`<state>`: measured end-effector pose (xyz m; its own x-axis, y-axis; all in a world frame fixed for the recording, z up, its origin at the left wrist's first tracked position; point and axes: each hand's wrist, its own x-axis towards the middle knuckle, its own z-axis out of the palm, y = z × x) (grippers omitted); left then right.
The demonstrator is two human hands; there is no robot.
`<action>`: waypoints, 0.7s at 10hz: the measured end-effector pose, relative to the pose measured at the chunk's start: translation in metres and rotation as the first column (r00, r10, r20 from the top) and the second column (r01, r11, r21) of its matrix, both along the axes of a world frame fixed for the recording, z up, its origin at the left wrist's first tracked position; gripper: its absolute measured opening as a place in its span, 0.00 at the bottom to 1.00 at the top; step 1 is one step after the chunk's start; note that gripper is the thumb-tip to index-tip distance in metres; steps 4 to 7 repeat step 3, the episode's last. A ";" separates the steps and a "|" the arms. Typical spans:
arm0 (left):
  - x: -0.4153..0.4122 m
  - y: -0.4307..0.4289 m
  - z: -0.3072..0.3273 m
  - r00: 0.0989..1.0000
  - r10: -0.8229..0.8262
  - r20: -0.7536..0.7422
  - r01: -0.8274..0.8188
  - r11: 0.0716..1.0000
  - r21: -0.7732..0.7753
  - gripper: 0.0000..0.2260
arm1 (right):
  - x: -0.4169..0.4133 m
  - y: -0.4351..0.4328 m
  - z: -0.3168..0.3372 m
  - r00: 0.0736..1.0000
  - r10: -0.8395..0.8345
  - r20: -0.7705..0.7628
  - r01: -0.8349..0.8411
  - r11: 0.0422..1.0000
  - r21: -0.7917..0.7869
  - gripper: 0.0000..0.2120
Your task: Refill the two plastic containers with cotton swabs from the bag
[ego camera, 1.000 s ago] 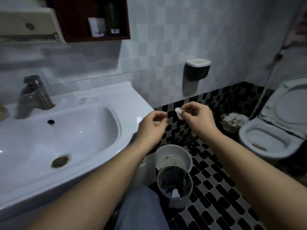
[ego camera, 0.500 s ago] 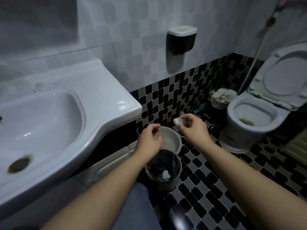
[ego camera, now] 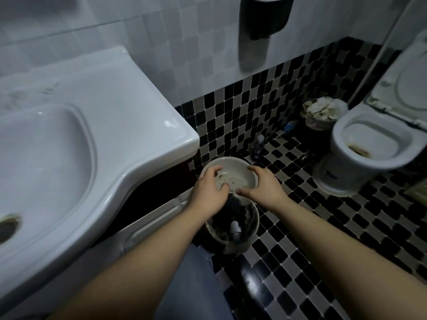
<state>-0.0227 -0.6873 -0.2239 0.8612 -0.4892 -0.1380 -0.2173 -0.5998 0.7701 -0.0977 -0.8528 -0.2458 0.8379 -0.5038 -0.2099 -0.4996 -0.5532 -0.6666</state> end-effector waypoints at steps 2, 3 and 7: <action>-0.001 0.003 0.011 0.998 -0.004 0.063 0.005 1.000 -0.017 0.24 | 0.000 -0.001 0.007 0.995 -0.037 0.097 0.043 0.997 -0.065 0.41; -0.005 0.008 0.017 0.998 -0.001 0.070 0.003 1.000 -0.025 0.25 | -0.004 -0.001 0.012 0.990 -0.035 0.134 0.047 0.995 -0.090 0.40; -0.005 0.008 0.017 0.998 -0.001 0.070 0.003 1.000 -0.025 0.25 | -0.004 -0.001 0.012 0.990 -0.035 0.134 0.047 0.995 -0.090 0.40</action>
